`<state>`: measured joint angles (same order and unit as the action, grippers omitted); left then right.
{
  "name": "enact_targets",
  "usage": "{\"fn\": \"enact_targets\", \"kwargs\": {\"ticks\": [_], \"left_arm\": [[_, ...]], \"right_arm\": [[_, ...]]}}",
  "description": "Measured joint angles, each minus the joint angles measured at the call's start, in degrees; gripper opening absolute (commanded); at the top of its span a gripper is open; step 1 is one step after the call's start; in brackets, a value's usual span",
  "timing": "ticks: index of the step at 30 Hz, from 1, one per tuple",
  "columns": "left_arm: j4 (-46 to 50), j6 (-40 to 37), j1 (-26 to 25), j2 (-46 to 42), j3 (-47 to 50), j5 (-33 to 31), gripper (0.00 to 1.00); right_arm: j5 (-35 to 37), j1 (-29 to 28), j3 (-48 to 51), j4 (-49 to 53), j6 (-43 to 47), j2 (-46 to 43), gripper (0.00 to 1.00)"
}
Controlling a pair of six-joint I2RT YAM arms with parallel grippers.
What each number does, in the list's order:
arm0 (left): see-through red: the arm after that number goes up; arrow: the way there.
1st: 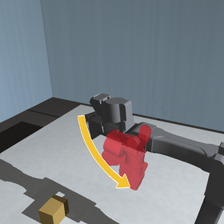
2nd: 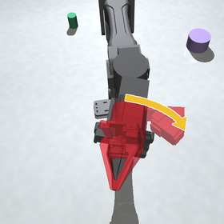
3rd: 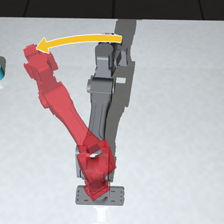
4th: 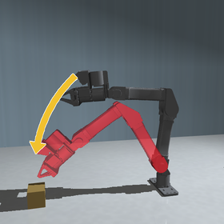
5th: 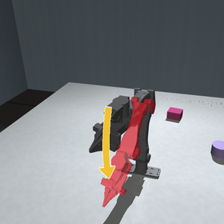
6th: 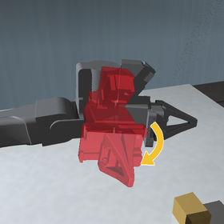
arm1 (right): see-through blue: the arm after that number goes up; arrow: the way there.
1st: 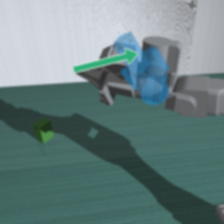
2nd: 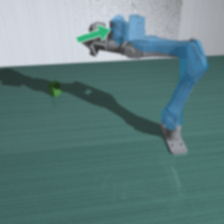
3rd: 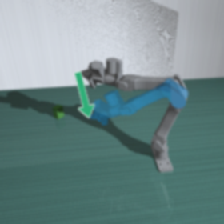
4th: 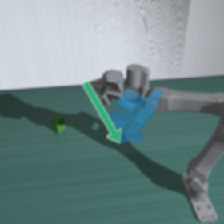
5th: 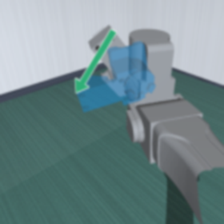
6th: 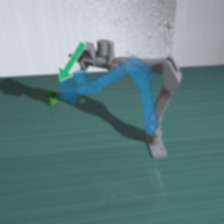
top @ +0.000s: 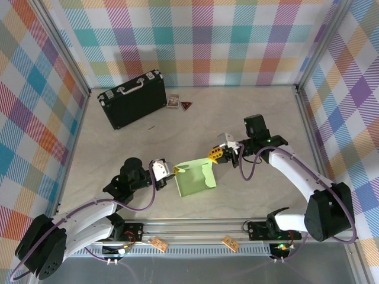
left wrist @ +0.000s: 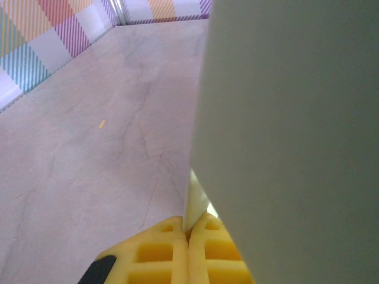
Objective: Fold the paper box
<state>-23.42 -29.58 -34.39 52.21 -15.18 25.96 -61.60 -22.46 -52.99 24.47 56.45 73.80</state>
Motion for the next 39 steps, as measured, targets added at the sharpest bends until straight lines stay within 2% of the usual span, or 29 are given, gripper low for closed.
{"fn": "enact_targets", "kwargs": {"ticks": [1, 10, 18, 20, 21, 22, 31, 39], "left_arm": [[0.00, 0.17, 0.00, -0.07, 0.00, -0.11, 0.06], [-0.02, 2.73, 0.00, -0.15, -0.07, -0.48, 0.19], [-0.48, 4.48, 0.04, -1.79, -0.07, -2.27, 0.21], [-0.61, 4.79, 0.04, -1.81, -0.07, -2.67, 0.18], [-0.68, 5.03, 0.04, -1.81, -0.07, -2.73, 0.12], [-0.66, 5.25, 0.07, -1.81, -0.07, -2.95, 0.00], [0.02, 5.81, 0.20, -2.99, -0.07, -1.70, 0.00], [1.14, 8.55, 0.22, -1.70, -0.83, 2.45, 0.00]], "right_arm": [[0.00, 0.00, 0.00, -0.02, 0.00, 0.00, 0.00], [-0.42, 0.00, -0.02, 0.04, 0.00, 0.50, 0.00], [-1.51, 0.00, -0.07, 0.04, 0.00, 0.74, 0.00], [-1.68, 0.00, -0.07, 0.04, 0.00, 0.81, 0.00], [-1.73, 0.00, -0.07, 0.04, 0.00, 0.85, 0.00], [-1.73, 0.00, -0.07, 0.04, 0.00, 0.92, 0.00], [-1.51, 0.28, -1.05, -0.22, -1.70, 0.90, 0.00], [2.84, 0.28, 0.26, -6.14, -15.15, -1.29, 0.00]]}}
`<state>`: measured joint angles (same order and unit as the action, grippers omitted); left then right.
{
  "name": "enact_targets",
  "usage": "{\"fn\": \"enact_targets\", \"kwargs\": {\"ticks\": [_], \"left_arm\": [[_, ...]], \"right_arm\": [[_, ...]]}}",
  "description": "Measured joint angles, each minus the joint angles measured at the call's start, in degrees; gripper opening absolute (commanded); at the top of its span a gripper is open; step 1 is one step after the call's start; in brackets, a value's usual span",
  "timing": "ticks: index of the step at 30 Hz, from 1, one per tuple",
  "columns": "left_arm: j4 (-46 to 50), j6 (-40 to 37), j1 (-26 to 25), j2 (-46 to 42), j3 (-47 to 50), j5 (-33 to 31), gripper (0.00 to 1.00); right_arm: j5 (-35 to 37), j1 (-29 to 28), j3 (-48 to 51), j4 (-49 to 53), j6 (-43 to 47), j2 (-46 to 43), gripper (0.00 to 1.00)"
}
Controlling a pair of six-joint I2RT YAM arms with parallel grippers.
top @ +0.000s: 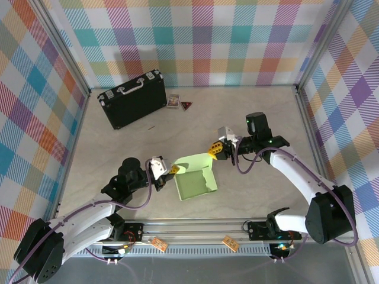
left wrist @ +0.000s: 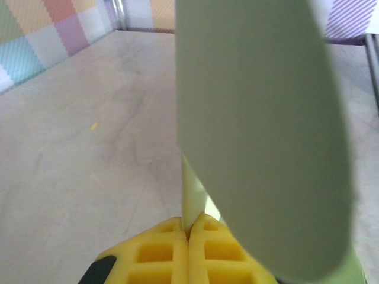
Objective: Fold the paper box
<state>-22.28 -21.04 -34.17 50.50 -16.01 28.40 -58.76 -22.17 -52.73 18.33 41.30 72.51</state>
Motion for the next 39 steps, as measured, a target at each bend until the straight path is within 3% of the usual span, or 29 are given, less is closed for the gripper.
{"fn": "enact_targets", "kwargs": {"ticks": [11, 15, 18, 20, 22, 30, 36, 37, 39], "left_arm": [[1.27, 3.30, 0.96, 9.51, -5.42, 5.77, 0.01], [-0.13, 3.91, 1.07, 11.34, -5.92, 6.03, 0.21], [-3.26, 4.92, 1.07, 12.04, -6.01, 6.10, 0.24], [-4.74, 5.03, 1.07, 12.02, -6.01, 6.10, 0.21], [-4.98, 5.14, 1.07, 12.02, -6.01, 6.16, 0.00], [-3.74, 4.52, 1.31, 11.10, -5.99, 7.41, 0.00], [-4.76, 5.07, 1.36, 8.31, -6.01, 7.04, 0.44], [-5.95, 5.27, 1.36, 7.41, -6.01, 6.69, 0.43], [-8.52, 5.66, 1.31, 5.90, -6.03, 6.51, 0.22]], "right_arm": [[6.25, 0.15, 0.68, -1.31, -8.48, -2.99, 0.00], [6.93, 0.15, 1.22, -0.72, -8.37, -4.13, 0.00], [6.43, -0.02, 1.44, -0.07, -8.31, -3.78, 0.00], [5.86, -0.02, 1.44, -0.09, -8.28, -3.56, 0.00], [5.62, 0.00, 1.44, -0.15, -8.28, -3.50, 0.00], [5.60, 0.04, 1.42, -1.14, -8.07, -2.80, 0.00], [4.46, -0.70, 1.64, -0.83, -8.09, -2.12, 0.00], [4.33, -1.09, 1.90, -0.61, -8.04, -1.95, 0.00], [4.37, -1.53, 2.73, -0.02, -7.82, -1.60, 0.00]]}}
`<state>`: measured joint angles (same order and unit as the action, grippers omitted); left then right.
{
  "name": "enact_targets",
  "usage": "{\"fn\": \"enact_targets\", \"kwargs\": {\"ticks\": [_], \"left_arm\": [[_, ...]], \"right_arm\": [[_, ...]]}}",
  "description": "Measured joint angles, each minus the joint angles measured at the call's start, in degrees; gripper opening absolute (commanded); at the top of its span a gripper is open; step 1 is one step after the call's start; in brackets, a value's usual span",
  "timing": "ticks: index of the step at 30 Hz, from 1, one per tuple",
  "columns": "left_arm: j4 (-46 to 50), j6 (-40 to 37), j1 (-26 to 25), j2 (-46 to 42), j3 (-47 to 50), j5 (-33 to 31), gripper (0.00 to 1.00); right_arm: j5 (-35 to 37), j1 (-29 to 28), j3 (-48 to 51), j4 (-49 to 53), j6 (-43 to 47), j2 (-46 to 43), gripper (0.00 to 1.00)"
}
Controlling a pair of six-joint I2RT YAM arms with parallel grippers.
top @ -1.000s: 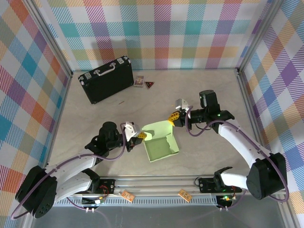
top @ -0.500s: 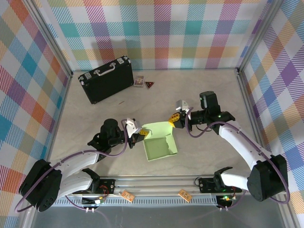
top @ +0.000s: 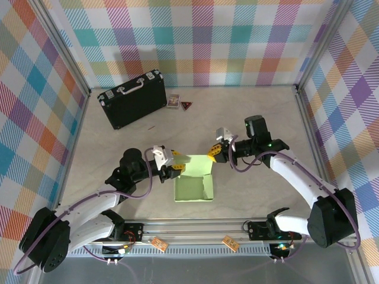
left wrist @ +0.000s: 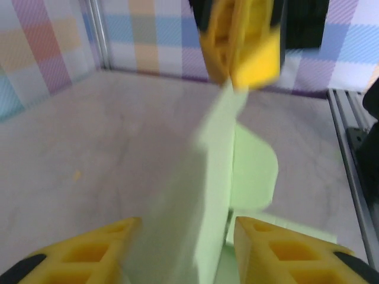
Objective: Fold the paper box
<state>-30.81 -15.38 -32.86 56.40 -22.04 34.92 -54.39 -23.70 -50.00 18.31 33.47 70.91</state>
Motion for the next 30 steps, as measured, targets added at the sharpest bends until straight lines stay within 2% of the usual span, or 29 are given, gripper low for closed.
{"fn": "enact_targets", "kwargs": {"ticks": [1, 2, 3, 4, 6, 7, 10, 11, 17, 22, 24, 30], "left_arm": [[-0.72, -0.09, 0.00, -0.70, -0.13, 0.20, 0.10], [-0.90, -0.22, 0.00, -1.01, -0.44, 0.35, 0.02], [-0.46, -0.50, 0.00, -0.98, -0.98, 0.90, 0.00], [0.20, -0.55, 0.00, -0.72, -1.46, 1.36, 0.03], [1.03, -0.94, 0.00, -0.13, -2.25, 1.66, 0.30], [0.92, -0.90, 0.00, 0.17, -2.27, 1.51, 0.40], [0.61, -0.28, 0.00, 0.52, -2.14, 1.40, 0.57], [0.48, -0.13, 0.00, 0.46, -2.10, 1.38, 0.60], [0.81, -0.50, 0.00, -2.80, -2.10, 0.13, 0.62], [0.83, -0.66, 0.00, -5.35, -1.81, -4.92, 0.66], [1.16, 0.24, 0.00, -6.67, -1.16, -8.72, 0.73], [7.28, 5.01, 0.33, -12.74, -0.55, -24.33, 0.78]], "right_arm": [[-0.02, -0.13, 0.33, 0.37, 0.07, 0.31, 0.00], [-0.02, -0.22, 0.46, 0.66, 0.15, 0.57, 0.00], [0.00, -0.24, 0.55, 0.79, 0.20, 0.76, 0.00], [-0.02, -0.20, 0.55, 0.61, 0.20, 0.79, 0.00], [-0.02, 0.13, 0.55, 0.63, 0.17, 0.79, 0.00], [-0.02, 0.09, 0.55, 0.66, 0.17, 0.79, 0.00], [0.20, -0.02, 0.55, 0.79, 0.15, 0.79, 0.00], [0.35, -0.04, 0.55, 0.79, 0.17, 0.79, 0.00], [2.86, -0.04, -0.02, 1.09, 0.37, 2.05, 0.00], [5.90, -0.04, -3.96, 3.02, 1.51, 3.78, 0.00], [6.49, -0.04, -5.79, 3.45, 1.92, 4.50, 0.00], [8.07, 0.13, -7.50, 2.36, 1.11, 5.57, 0.00]]}}
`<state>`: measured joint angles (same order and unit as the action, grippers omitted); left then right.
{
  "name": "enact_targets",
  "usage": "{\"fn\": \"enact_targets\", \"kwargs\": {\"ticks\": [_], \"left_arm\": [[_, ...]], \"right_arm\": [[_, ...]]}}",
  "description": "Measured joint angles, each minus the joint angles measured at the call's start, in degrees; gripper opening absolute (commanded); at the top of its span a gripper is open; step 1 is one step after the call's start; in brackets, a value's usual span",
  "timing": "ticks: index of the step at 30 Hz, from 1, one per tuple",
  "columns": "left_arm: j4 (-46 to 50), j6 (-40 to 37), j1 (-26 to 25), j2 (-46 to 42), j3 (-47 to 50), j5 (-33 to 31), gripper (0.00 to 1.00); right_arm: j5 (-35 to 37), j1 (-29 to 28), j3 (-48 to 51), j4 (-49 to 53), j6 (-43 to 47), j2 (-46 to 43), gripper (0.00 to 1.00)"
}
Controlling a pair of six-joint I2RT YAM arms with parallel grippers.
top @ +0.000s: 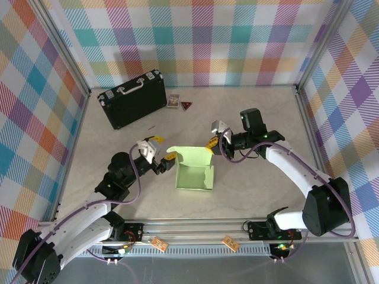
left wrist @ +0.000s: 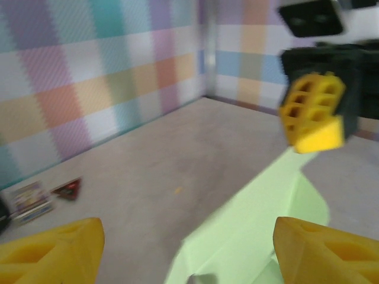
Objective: Fold the paper box
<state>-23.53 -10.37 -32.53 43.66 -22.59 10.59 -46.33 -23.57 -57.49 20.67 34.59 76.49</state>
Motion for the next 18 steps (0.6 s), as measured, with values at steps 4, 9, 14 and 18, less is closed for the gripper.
{"fn": "enact_targets", "kwargs": {"ticks": [4, 9, 14, 18], "left_arm": [[3.45, 2.93, 0.11, -8.04, 1.60, -7.30, 0.80], [5.40, 2.80, 0.22, -12.50, 4.13, -4.00, 0.80], [3.30, -1.01, 0.42, -5.70, 6.45, -0.48, 0.81], [-1.77, -4.74, 3.32, 5.33, 6.08, 4.09, 0.79]], "right_arm": [[1.01, 1.09, -0.52, -0.96, -1.20, 0.55, 0.00], [0.00, 4.22, -4.83, 0.13, -0.68, 2.51, 0.00], [-4.87, 5.64, -9.51, 4.42, 4.17, 2.80, 0.00], [-8.92, 5.62, -10.19, 7.34, 8.31, 2.58, 0.00]]}}
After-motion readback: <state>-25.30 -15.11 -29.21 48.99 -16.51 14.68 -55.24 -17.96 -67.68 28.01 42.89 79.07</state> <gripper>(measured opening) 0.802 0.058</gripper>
